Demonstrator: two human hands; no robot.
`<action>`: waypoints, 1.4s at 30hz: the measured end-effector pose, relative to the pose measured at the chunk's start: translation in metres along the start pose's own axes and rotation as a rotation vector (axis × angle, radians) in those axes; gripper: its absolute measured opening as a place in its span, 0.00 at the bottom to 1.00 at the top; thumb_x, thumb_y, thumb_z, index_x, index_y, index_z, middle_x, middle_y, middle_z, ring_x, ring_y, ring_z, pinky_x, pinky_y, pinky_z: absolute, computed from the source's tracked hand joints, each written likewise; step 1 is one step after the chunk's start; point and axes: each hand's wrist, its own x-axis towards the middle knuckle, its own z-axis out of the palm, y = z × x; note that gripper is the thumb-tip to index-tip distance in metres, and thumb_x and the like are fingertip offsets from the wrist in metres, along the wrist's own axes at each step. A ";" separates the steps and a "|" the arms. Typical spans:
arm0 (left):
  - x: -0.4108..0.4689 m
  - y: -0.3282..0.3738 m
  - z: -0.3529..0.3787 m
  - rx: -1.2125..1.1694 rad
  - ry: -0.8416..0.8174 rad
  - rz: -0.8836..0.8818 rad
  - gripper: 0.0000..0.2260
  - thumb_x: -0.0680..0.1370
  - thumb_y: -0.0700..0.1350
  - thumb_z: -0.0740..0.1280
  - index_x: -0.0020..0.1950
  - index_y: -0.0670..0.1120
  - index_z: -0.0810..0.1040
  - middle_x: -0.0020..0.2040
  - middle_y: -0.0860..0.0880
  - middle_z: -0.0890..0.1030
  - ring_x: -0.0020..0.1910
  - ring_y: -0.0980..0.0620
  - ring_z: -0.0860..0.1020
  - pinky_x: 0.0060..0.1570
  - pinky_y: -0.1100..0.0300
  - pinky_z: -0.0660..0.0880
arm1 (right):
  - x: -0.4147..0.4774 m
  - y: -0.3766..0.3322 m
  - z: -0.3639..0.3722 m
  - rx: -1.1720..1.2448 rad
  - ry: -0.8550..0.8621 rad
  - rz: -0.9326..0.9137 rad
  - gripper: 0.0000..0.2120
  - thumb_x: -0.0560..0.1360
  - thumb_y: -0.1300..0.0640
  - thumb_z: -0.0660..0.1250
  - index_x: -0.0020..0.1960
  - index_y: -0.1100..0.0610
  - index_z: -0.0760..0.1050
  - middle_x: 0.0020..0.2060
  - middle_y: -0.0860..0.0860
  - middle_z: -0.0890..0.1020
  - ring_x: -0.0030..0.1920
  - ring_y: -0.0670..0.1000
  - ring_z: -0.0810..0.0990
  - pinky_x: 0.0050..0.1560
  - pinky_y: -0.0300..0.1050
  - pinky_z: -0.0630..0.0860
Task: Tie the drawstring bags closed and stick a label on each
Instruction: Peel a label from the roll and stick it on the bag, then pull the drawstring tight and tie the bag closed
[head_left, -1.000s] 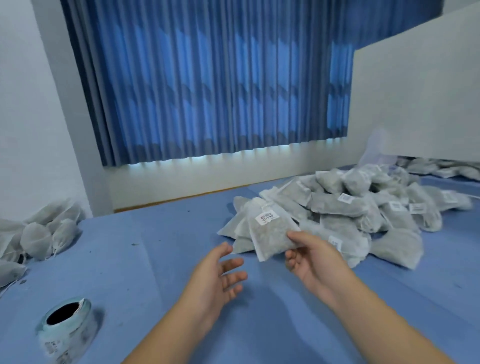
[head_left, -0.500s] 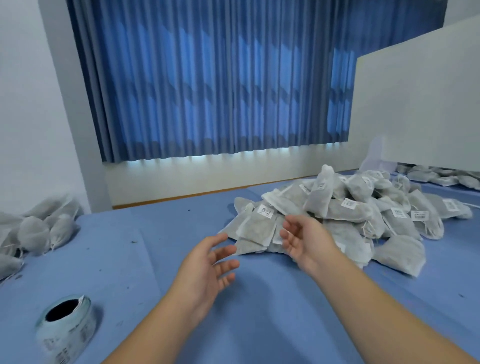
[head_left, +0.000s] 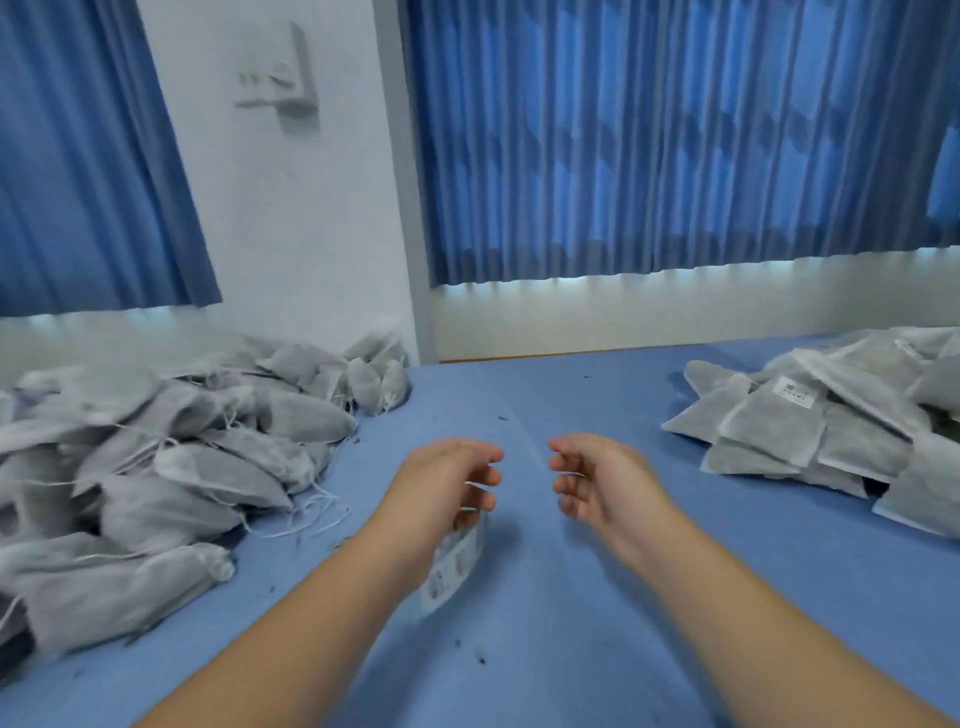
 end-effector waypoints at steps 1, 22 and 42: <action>-0.003 -0.002 -0.016 0.055 0.025 0.007 0.06 0.78 0.39 0.66 0.42 0.45 0.80 0.31 0.50 0.79 0.26 0.54 0.74 0.31 0.61 0.68 | -0.001 0.010 0.014 -0.067 0.020 -0.065 0.06 0.75 0.64 0.64 0.42 0.58 0.78 0.32 0.52 0.79 0.24 0.46 0.74 0.25 0.37 0.68; 0.044 -0.036 -0.208 2.079 0.447 0.194 0.12 0.77 0.44 0.64 0.61 0.49 0.70 0.59 0.48 0.70 0.52 0.45 0.76 0.35 0.54 0.62 | -0.020 0.069 0.046 -0.784 -0.199 -0.640 0.16 0.74 0.65 0.66 0.43 0.44 0.78 0.46 0.35 0.76 0.41 0.40 0.75 0.40 0.28 0.68; 0.047 0.041 -0.122 0.812 0.595 0.505 0.15 0.77 0.53 0.66 0.40 0.43 0.82 0.32 0.45 0.79 0.36 0.46 0.78 0.35 0.58 0.73 | -0.023 0.057 0.045 -0.693 -0.144 -0.589 0.12 0.75 0.62 0.66 0.43 0.45 0.78 0.44 0.37 0.78 0.42 0.36 0.75 0.39 0.26 0.69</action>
